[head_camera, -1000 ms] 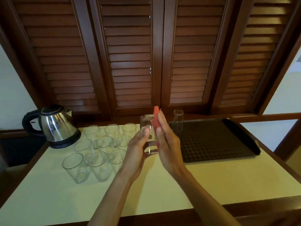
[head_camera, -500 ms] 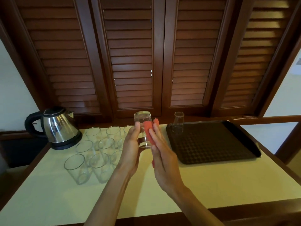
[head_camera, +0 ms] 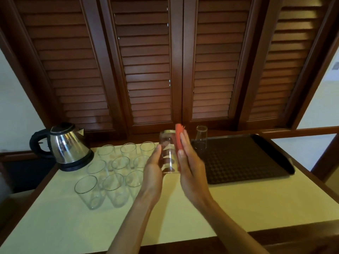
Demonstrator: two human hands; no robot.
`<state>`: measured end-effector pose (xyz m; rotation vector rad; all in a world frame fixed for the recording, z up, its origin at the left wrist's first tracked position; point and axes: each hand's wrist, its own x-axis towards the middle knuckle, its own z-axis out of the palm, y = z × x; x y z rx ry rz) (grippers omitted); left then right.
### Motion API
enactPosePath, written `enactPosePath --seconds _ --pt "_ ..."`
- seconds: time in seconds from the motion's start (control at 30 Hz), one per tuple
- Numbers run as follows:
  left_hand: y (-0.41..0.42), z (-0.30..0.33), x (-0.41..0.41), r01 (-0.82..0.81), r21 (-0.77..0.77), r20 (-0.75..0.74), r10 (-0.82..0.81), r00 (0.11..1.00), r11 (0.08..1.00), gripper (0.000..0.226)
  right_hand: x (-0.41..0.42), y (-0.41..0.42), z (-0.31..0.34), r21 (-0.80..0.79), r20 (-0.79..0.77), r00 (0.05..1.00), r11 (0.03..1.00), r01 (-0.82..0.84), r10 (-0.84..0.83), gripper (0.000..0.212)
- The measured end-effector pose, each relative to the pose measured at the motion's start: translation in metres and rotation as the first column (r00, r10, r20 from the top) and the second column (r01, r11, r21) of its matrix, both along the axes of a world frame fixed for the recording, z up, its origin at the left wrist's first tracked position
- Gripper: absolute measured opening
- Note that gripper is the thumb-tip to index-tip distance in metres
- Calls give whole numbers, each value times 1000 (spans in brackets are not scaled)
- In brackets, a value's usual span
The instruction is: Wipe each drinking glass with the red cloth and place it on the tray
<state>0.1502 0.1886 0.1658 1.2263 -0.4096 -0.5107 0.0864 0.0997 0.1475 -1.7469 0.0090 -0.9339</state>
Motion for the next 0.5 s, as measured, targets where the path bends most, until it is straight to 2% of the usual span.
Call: enactPosePath --seconds 0.1,0.2,0.27,0.4,0.5 --pt "2 12 11 -9 -9 101 10 995 1000 40 -13 18 -19 -33 -64 998 999 -13 11 53" --pt "-1 9 6 53 9 119 -54 991 999 29 0 -6 -6 129 -3 996 988 -83 84 55" --pt "-2 8 2 72 16 137 -74 988 997 34 5 -18 7 177 19 996 980 -91 89 56" --pt "0 10 11 -44 8 193 42 980 999 34 -10 7 -13 100 -31 997 993 -62 66 53" --pt "-1 -1 3 1 71 148 -12 989 997 52 -1 -10 -10 151 -33 999 988 -24 30 55"
